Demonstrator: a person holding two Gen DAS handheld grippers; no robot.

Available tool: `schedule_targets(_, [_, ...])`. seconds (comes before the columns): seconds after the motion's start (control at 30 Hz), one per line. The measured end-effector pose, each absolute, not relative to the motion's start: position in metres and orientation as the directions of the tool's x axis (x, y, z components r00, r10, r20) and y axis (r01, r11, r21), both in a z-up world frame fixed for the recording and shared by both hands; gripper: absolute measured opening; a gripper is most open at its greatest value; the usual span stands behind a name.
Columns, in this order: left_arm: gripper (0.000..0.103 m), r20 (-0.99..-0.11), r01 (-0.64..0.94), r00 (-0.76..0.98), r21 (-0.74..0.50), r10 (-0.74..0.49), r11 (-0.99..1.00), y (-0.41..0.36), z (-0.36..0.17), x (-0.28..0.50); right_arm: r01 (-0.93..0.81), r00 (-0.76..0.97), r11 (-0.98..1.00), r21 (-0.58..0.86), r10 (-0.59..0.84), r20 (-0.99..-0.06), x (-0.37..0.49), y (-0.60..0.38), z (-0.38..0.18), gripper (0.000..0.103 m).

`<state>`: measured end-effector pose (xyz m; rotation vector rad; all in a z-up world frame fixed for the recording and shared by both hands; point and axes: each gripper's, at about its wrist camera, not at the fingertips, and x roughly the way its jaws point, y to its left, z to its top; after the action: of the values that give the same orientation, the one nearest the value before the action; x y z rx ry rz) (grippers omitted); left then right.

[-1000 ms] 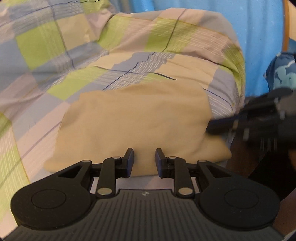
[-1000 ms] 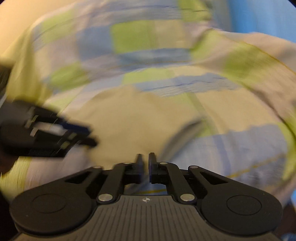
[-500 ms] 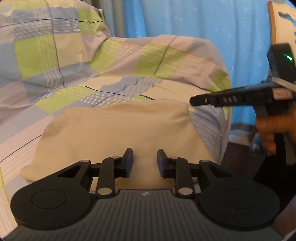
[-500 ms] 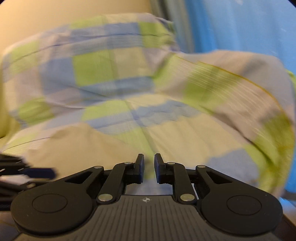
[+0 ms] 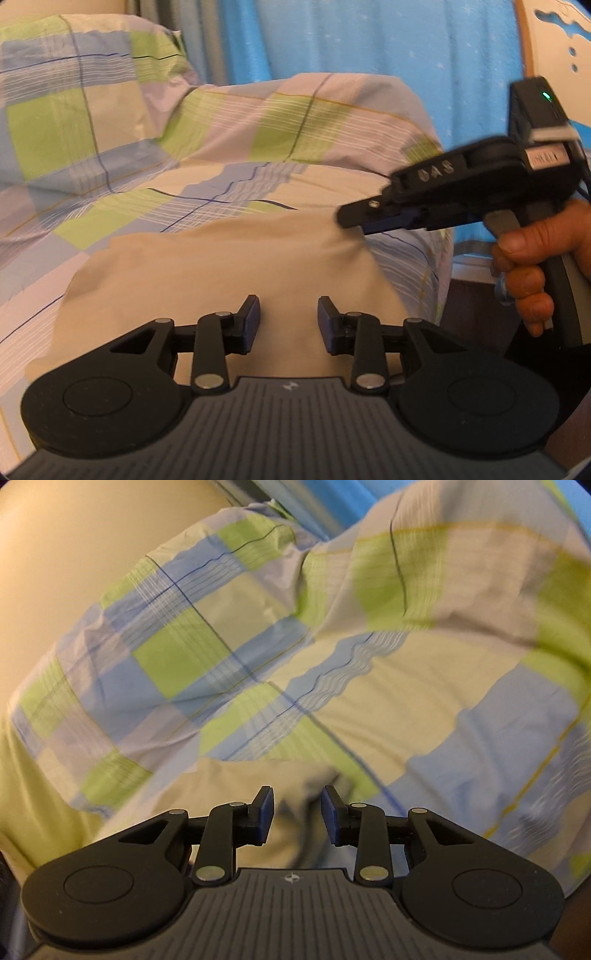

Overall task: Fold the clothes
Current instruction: 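Open both grippers and press the folded beige bundle flat, then grasp the folded bundle edge with the left gripper while the right gripper grasps it too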

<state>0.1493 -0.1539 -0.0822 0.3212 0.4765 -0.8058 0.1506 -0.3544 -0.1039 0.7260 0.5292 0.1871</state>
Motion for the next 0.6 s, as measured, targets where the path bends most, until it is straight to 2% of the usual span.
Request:
schedule_targets(0.07, [0.03, -0.52, 0.753, 0.593, 0.087, -0.616, 0.652, -0.155, -0.083, 0.15, 0.046, 0.845, 0.654, 0.755, 0.377, -0.378, 0.156, -0.363, -0.111, 0.033])
schedule_targets(0.13, [0.03, -0.519, 0.753, 0.591, 0.083, -0.618, 0.652, -0.155, -0.084, 0.151, 0.063, 0.849, 0.626, 0.777, 0.376, -0.371, 0.158, -0.369, -0.113, 0.024])
schedule_targets(0.17, [0.03, -0.518, 0.753, 0.592, 0.082, -0.618, 0.652, -0.156, -0.084, 0.151, 0.062, 0.859, 0.646, 0.76, 0.354, -0.371, 0.157, -0.369, -0.109, 0.013])
schedule_targets(0.2, [0.03, -0.517, 0.753, 0.592, 0.081, -0.618, 0.653, -0.156, -0.084, 0.151, 0.046, 0.872, 0.693, 0.719, 0.323, -0.367, 0.153, -0.367, -0.102, 0.01])
schedule_targets(0.3, [0.03, -0.516, 0.756, 0.591, 0.085, -0.621, 0.649, -0.157, -0.084, 0.151, 0.019, 0.892, 0.829, 0.559, 0.239, -0.385, 0.149, -0.353, -0.087, 0.009])
schedule_targets(0.37, [0.03, -0.517, 0.757, 0.59, 0.087, -0.62, 0.648, -0.157, -0.085, 0.152, 0.08, 0.868, 0.807, 0.585, 0.233, -0.44, 0.153, -0.357, -0.098, 0.007])
schedule_targets(0.4, [0.031, -0.517, 0.758, 0.589, 0.085, -0.621, 0.647, -0.157, -0.085, 0.153, 0.119, 0.857, 0.783, 0.61, 0.229, -0.461, 0.153, -0.361, -0.105, 0.0])
schedule_targets(0.57, [0.032, -0.515, 0.751, 0.593, 0.077, -0.619, 0.656, -0.155, -0.083, 0.154, 0.129, 0.866, 0.829, 0.544, 0.174, -0.469, 0.148, -0.358, -0.099, 0.003])
schedule_targets(0.6, [0.032, -0.515, 0.742, 0.604, 0.083, -0.609, 0.665, -0.153, -0.082, 0.155, 0.136, 0.869, 0.843, 0.52, 0.151, -0.471, 0.146, -0.356, -0.097, 0.006])
